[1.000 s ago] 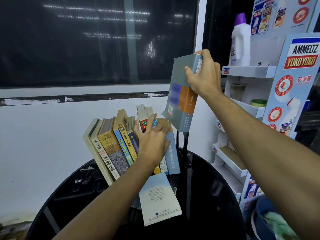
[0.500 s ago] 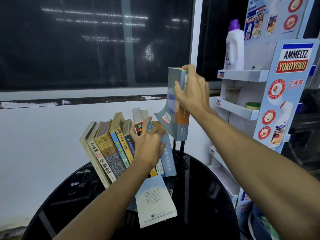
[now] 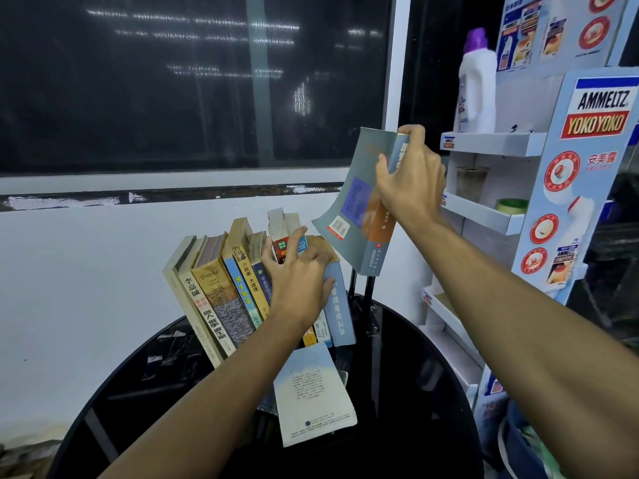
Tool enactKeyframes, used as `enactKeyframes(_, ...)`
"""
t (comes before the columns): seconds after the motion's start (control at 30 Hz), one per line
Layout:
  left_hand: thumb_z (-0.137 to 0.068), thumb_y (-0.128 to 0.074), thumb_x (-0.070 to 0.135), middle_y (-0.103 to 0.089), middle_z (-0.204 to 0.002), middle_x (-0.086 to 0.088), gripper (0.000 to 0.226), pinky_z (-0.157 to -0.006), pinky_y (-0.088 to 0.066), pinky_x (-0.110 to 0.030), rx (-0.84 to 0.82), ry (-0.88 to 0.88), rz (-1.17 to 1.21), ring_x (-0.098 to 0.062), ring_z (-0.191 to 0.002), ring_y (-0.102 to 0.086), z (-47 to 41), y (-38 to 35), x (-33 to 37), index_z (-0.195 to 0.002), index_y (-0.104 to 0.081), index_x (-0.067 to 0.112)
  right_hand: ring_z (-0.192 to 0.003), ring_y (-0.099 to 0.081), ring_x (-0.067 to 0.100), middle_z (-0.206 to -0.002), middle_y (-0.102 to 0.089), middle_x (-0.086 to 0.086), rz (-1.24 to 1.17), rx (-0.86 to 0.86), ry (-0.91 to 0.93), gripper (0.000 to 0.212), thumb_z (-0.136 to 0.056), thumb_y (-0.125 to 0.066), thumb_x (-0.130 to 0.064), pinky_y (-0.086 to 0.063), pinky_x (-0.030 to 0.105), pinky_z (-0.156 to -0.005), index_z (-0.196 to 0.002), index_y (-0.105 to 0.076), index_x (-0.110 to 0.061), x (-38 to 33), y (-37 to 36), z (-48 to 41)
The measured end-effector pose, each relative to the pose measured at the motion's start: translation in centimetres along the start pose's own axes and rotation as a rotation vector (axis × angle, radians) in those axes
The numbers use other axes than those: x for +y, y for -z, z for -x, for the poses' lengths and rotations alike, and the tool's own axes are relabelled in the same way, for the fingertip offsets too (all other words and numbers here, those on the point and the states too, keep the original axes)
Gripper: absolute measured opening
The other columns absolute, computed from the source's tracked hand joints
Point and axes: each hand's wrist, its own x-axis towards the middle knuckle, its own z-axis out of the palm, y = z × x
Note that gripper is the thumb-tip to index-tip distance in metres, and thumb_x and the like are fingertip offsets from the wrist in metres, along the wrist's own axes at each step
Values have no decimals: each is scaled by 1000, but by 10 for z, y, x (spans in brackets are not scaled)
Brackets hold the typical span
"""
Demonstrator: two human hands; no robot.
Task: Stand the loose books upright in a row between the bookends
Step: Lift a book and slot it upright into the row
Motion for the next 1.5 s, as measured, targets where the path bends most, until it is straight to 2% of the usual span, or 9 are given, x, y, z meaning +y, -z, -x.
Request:
enactKeyframes(0.17, -95, -63, 44, -59, -139, 12, 40, -113, 0, -64, -6, -1, 3, -20, -154, -8, -1, 0, 0, -132, -61, 31, -96, -66, 27, -113, -67, 10, 10, 13, -42, 45, -95, -63, -36, -42, 22, -71, -130, -46, -12, 2, 2, 0)
enactKeyframes(0.3, -94, -64, 43, -59, -138, 13, 39, -114, -1, -65, -5, -3, 9, -20, -154, -9, -1, -1, -1, -131, -61, 33, -98, -65, 25, -115, -66, 9, 34, 5, -60, 46, -96, -61, -37, -40, 20, -72, -132, -45, -13, 5, 4, 1)
enactKeyframes(0.43, -92, -66, 42, -60, -137, 13, 38, -113, -2, -65, 6, -4, 12, -20, -154, -10, -1, -2, -1, -129, -62, 33, -99, -66, 25, -118, -65, 10, 26, -10, -52, 51, -95, -63, -39, -45, 22, -75, -134, -45, -13, 5, -2, 5)
enactKeyframes(0.53, -93, -65, 42, -60, -137, 12, 39, -110, -1, -63, 4, -7, 6, -20, -154, -10, 0, -2, -1, -130, -61, 32, -99, -66, 26, -117, -66, 9, 33, 0, -49, 50, -95, -63, -39, -43, 21, -74, -134, -45, -13, 4, -5, 8)
enactKeyframes(0.73, -93, -65, 43, -60, -137, 12, 39, -111, -2, -64, 3, -6, -6, -20, -154, -9, -2, -4, -1, -130, -62, 32, -97, -67, 28, -117, -67, 10, 21, -23, 58, 50, -93, -65, -37, -47, 26, -73, -132, -46, -13, 3, -14, 24)
enactKeyframes(1.1, -94, -63, 43, -58, -139, 12, 40, -111, -1, -63, -2, -1, -17, -20, -154, -7, -3, -4, 1, -132, -61, 32, -92, -69, 31, -115, -69, 12, 26, -117, 96, 50, -93, -65, -31, -40, 23, -74, -136, -48, -11, 22, -36, 73)
enactKeyframes(1.27, -93, -65, 43, -59, -138, 12, 41, -112, -1, -63, 10, -2, 0, -19, -154, -9, -3, -4, 1, -133, -61, 33, -97, -68, 33, -121, -66, 15, -7, -160, 114, 55, -92, -67, -34, -57, 36, -74, -137, -46, -11, 27, -41, 82)
enactKeyframes(1.5, -93, -64, 43, -59, -140, 12, 41, -111, -2, -63, 5, -5, -6, -19, -154, -8, -3, -4, 0, -133, -62, 32, -98, -68, 32, -123, -66, 14, 3, -176, 158, 52, -93, -65, -35, -60, 39, -74, -136, -44, -14, 27, -45, 89)
